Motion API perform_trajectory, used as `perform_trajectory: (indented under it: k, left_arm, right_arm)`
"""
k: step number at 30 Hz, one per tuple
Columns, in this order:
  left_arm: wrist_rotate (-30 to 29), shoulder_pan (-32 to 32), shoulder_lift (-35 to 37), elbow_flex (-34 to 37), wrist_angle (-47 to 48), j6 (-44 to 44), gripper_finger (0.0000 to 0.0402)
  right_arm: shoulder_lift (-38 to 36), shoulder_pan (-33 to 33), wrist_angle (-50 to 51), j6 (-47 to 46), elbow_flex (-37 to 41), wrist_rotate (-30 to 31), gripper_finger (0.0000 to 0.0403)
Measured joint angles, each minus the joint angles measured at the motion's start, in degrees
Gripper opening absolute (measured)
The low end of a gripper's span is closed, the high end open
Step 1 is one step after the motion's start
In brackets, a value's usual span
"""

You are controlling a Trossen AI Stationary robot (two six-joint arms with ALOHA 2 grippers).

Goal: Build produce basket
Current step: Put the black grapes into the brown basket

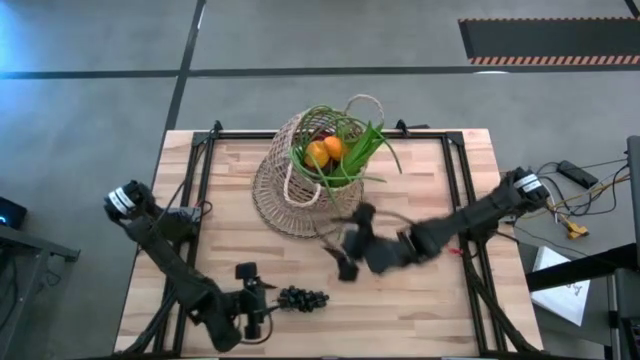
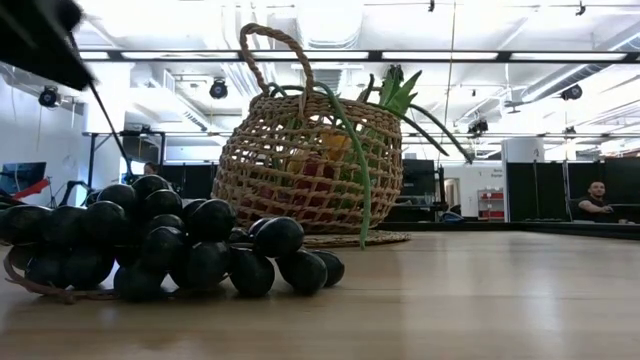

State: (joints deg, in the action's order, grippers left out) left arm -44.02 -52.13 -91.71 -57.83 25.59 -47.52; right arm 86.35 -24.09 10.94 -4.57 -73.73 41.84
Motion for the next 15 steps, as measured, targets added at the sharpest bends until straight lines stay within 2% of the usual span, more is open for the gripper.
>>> perform_trajectory:
  k: [9, 15]
  left_arm:
    - [-0.61, -4.82, -3.19, 1.66, -0.56, -11.51, 0.0212]
    - [-1.34, -4.25, -8.30, 6.98, -11.02, -20.95, 0.0211]
  right_arm:
    - [1.50, -18.60, 1.64, -14.24, 4.47, 20.97, 0.0329]
    - [5.37, -26.05, 1.69, -26.46, 9.82, 34.75, 0.0329]
